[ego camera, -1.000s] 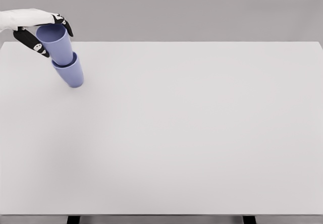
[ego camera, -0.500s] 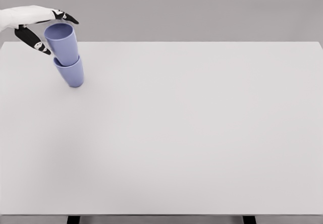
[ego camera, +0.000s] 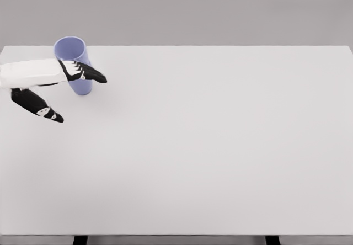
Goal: Place the right cup on the left cup with left arm
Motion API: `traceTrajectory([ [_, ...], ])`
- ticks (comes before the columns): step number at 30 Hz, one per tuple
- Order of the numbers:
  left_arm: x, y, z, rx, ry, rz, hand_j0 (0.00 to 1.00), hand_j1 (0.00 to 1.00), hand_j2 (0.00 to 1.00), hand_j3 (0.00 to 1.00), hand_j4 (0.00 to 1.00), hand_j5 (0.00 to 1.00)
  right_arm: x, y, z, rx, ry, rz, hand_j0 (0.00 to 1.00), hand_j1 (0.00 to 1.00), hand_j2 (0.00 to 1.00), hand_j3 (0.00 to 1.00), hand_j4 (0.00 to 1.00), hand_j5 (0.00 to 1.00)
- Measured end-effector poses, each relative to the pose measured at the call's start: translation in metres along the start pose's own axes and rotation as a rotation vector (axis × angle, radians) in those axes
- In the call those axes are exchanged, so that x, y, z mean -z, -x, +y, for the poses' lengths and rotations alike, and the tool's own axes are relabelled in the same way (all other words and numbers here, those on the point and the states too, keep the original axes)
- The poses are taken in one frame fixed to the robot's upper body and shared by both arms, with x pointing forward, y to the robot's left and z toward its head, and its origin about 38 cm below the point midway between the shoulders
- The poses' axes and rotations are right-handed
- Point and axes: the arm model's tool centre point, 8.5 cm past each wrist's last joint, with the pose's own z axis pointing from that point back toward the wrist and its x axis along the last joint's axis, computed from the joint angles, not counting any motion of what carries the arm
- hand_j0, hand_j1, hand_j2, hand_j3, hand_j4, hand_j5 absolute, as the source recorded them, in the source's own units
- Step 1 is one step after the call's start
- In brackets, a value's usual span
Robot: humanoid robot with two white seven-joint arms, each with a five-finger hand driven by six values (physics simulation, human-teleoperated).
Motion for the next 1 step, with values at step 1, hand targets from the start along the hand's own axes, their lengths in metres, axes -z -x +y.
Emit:
traceTrajectory([
  [1,0.0015,-0.0073,-0.0013,0.0,0.001,-0.022,1.0,1.0,1.0,1.0,1.0,1.0,0.0,0.0,0.0,0.0,0.0,0.0,1.0,1.0,1.0,1.0,1.0,1.0],
])
